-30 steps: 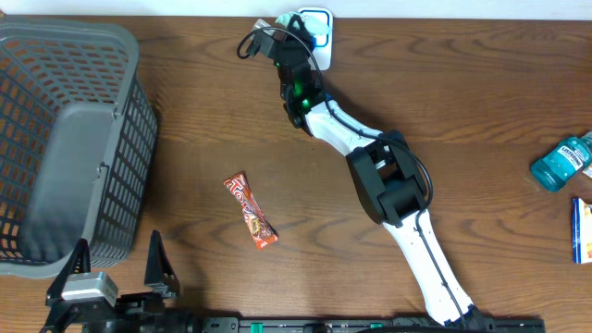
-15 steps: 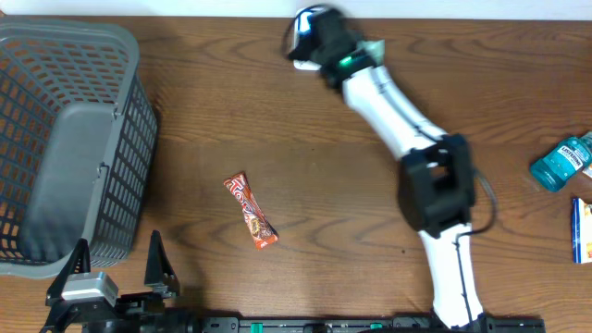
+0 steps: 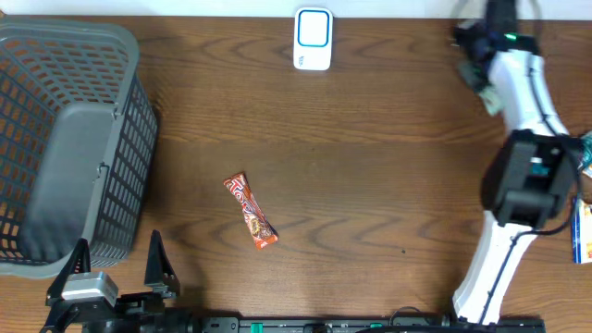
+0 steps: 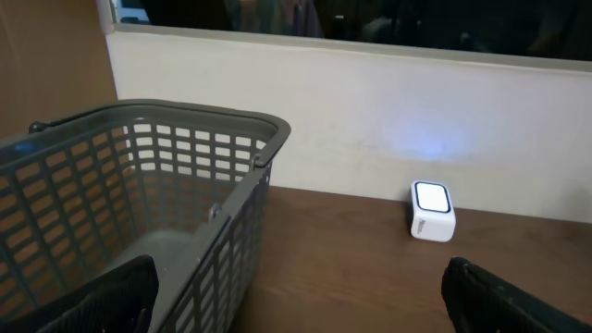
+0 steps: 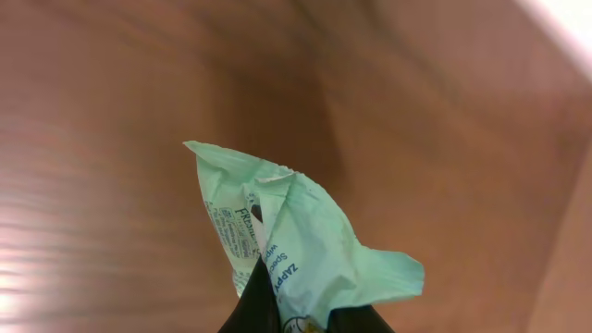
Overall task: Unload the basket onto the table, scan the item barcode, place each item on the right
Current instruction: 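Carry the wipes pack right and drop it at the table edge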
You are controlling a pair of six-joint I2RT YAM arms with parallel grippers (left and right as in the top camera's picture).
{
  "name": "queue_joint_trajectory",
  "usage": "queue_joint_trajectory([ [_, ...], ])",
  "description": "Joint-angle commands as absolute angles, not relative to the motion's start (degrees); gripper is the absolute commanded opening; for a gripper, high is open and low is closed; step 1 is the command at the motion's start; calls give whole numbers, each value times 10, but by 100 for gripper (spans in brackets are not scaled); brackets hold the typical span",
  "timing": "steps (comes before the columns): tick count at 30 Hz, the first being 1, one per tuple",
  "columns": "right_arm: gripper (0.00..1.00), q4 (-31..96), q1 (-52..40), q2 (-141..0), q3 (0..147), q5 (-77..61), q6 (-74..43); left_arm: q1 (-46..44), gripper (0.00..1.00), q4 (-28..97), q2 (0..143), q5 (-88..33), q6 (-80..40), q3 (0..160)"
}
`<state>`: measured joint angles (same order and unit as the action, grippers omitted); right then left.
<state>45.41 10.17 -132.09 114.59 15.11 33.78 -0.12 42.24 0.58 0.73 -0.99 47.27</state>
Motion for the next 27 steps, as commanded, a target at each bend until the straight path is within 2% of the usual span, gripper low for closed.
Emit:
queue_joint_trajectory([
  [1, 10, 457, 162, -1316, 1124, 145, 258, -4, 98, 422, 2, 6, 2, 471],
  [2, 20, 456, 178, -1316, 1124, 147, 235, -4, 98, 422, 2, 6, 2, 471],
  [4, 54, 457, 198, -1313, 1125, 147, 203, -4, 98, 422, 2, 6, 2, 471],
  [5, 67, 457, 207, -1309, 1125, 147, 189, -4, 98, 422, 2, 6, 2, 471],
  [6, 87, 456, 213, -1304, 1125, 147, 177, -4, 98, 422, 2, 6, 2, 471],
  [7, 99, 455, 218, -1295, 1125, 145, 163, -4, 98, 423, 2, 6, 2, 471],
  [10, 99, 443, 222, -1251, 1125, 136, 105, -4, 98, 424, 2, 6, 2, 471],
  [13, 99, 440, 214, -1188, 1125, 58, 45, -4, 98, 424, 2, 6, 2, 471],
  [17, 99, 455, 202, -1100, 1125, -154, -47, -4, 98, 424, 2, 6, 2, 471],
  [19, 99, 472, 189, -1058, 1125, -304, -102, -4, 98, 424, 2, 6, 2, 471],
  [20, 99, 473, 185, -1053, 1125, -329, -114, -4, 98, 424, 2, 6, 2, 471],
  [23, 99, 503, 142, -1038, 1125, -438, -158, -4, 98, 423, 2, 6, 2, 471],
  [27, 99, 593, 49, -1043, 1122, -445, -147, -4, 98, 423, 2, 6, 2, 471],
])
